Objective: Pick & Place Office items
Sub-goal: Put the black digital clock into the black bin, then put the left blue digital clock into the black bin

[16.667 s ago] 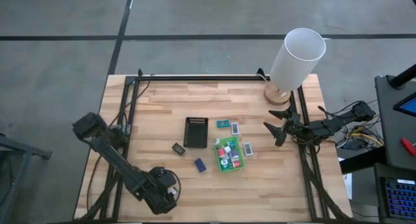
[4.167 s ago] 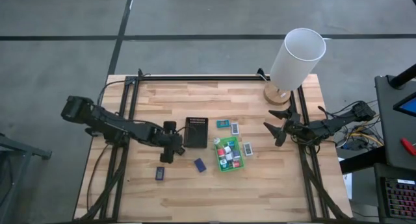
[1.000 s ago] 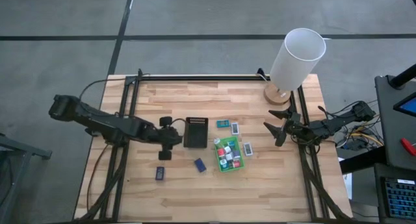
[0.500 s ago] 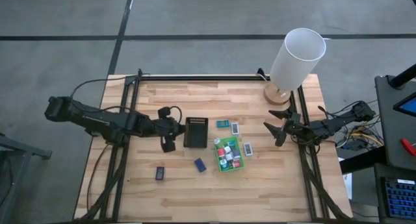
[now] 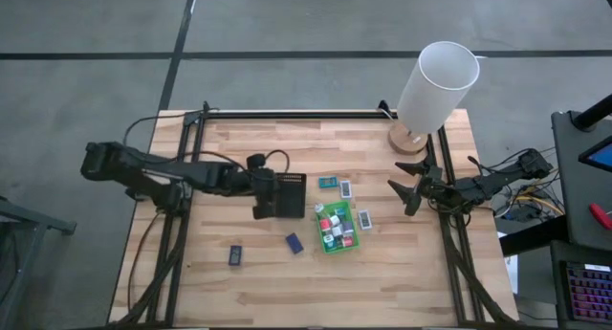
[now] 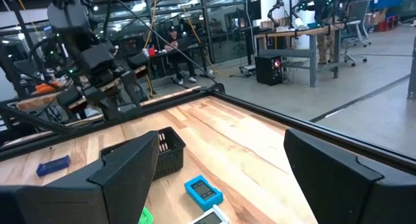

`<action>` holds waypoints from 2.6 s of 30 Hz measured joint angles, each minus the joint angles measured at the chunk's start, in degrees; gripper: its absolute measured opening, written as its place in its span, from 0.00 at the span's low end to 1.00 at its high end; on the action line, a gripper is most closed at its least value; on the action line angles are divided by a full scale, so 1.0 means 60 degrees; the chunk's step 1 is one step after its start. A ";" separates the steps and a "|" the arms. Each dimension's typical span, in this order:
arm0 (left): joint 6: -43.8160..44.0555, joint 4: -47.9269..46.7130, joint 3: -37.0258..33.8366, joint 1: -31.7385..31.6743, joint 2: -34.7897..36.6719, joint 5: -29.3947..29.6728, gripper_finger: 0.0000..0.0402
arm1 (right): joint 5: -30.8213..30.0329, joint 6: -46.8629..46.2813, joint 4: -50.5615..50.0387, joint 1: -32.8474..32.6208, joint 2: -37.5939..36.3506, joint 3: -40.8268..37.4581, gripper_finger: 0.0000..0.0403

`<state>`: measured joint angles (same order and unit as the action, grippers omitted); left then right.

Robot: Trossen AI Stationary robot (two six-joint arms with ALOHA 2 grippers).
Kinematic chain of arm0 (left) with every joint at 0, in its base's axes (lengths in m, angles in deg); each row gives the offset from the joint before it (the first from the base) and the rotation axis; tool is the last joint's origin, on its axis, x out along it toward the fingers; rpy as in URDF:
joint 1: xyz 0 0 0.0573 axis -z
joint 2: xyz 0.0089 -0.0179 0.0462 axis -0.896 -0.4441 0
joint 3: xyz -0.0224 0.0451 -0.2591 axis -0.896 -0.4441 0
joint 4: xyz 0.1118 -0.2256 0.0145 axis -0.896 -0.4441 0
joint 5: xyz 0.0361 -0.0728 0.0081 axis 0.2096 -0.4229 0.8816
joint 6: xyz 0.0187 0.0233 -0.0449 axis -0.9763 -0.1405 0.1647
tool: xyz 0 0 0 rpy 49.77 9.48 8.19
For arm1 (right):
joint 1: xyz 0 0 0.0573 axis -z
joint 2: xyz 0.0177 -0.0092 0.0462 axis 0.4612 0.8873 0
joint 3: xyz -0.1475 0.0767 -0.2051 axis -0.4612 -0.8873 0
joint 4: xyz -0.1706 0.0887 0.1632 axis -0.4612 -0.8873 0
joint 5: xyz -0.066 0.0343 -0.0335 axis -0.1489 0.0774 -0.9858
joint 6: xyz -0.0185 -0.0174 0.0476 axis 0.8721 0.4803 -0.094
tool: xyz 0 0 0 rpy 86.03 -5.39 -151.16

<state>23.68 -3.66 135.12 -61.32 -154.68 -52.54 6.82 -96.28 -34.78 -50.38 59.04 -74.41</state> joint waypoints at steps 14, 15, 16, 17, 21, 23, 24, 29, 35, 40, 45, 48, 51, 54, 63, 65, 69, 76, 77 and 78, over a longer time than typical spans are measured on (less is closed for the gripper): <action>-0.0385 0.0099 0.1328 -0.0135 -0.2001 -0.0911 0.41 | -0.0004 -0.0002 0.0002 0.0000 -0.0007 0.0001 0.81; -0.0382 0.0096 0.1341 -0.0135 -0.2117 -0.0913 0.41 | 0.0000 -0.0002 0.0002 0.0000 -0.0007 -0.0002 0.81; -0.0380 0.0098 0.1341 -0.0135 -0.2240 -0.0919 0.41 | -0.0001 -0.0002 -0.0001 0.0000 -0.0007 0.0001 0.81; -0.0378 0.0100 0.1341 -0.0135 -0.2341 -0.0928 0.41 | -0.0004 -0.0002 0.0002 0.0000 -0.0007 0.0001 0.81; -0.0273 0.0194 0.1341 -0.0139 -0.2728 -0.1244 0.41 | 0.0000 0.0001 -0.0001 0.0000 -0.0007 0.0001 0.81; -0.0275 0.0285 0.1341 -0.0143 -0.2885 -0.1435 0.41 | 0.0000 -0.0002 0.0002 0.0000 -0.0007 0.0001 0.81; -0.0273 0.0317 0.1341 -0.0143 -0.2968 -0.1537 0.41 | -0.0001 -0.0002 -0.0001 0.0003 -0.0007 0.0001 0.81; -0.0171 0.0417 0.1341 -0.0154 -0.3195 -0.2144 0.41 | 0.0000 -0.0002 0.0002 0.0000 -0.0007 0.0001 0.81; 0.0474 0.0415 0.1332 -0.0214 -0.3202 -0.2280 0.44 | 0.0000 -0.0002 -0.0001 0.0004 -0.0007 -0.0001 0.81; 0.0563 0.0420 0.1323 -0.0241 -0.3307 -0.2616 0.45 | -0.0004 0.0001 0.0001 0.0002 -0.0007 0.0001 0.81; 0.0716 0.0418 0.1323 -0.0241 -0.3432 -0.2633 0.45 | -0.0002 -0.0002 -0.0001 0.0000 -0.0007 0.0001 0.81; 0.0763 0.0417 0.1319 -0.0242 -0.3506 -0.2633 0.45 | 0.0000 -0.0002 -0.0001 0.0000 -0.0011 0.0001 0.81; 0.0932 0.0417 0.1319 -0.0259 -0.3555 -0.2668 0.45 | -0.0004 0.0000 -0.0001 0.0000 -0.0011 0.0001 0.81; 0.0991 0.0420 0.1316 -0.0270 -0.3534 -0.2697 0.46 | -0.0003 -0.0002 0.0002 0.0004 -0.0011 0.0001 0.81; 0.1028 0.0456 0.1316 -0.0277 -0.3487 -0.2702 0.53 | -0.0003 -0.0002 0.0002 0.0003 -0.0011 0.0001 0.81; 0.1028 0.0457 0.1316 -0.0277 -0.3484 -0.2702 0.53 | 0.0000 -0.0002 -0.0001 0.0000 -0.0011 -0.0002 0.81; 0.1505 0.0435 0.1355 -0.0301 -0.3427 -0.2614 0.53 | 0.0000 -0.0002 -0.0001 0.0002 -0.0011 0.0001 0.81; 0.3295 -0.1024 0.1640 -0.0395 -0.2590 -0.1925 0.53 | -0.0004 0.0001 -0.0001 0.0000 -0.0007 0.0001 0.81; 0.3472 -0.1172 0.1637 -0.0390 -0.2364 -0.1743 0.54 | -0.0004 -0.0002 0.0002 0.0000 -0.0007 0.0001 0.81; 0.3707 -0.1244 0.1603 -0.0383 -0.2117 -0.1534 0.54 | -0.0002 -0.0002 -0.0001 0.0000 -0.0007 0.0000 0.81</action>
<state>45.92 -11.13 144.74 -63.62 -167.38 -61.75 6.81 -96.29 -34.79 -50.38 58.99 -74.41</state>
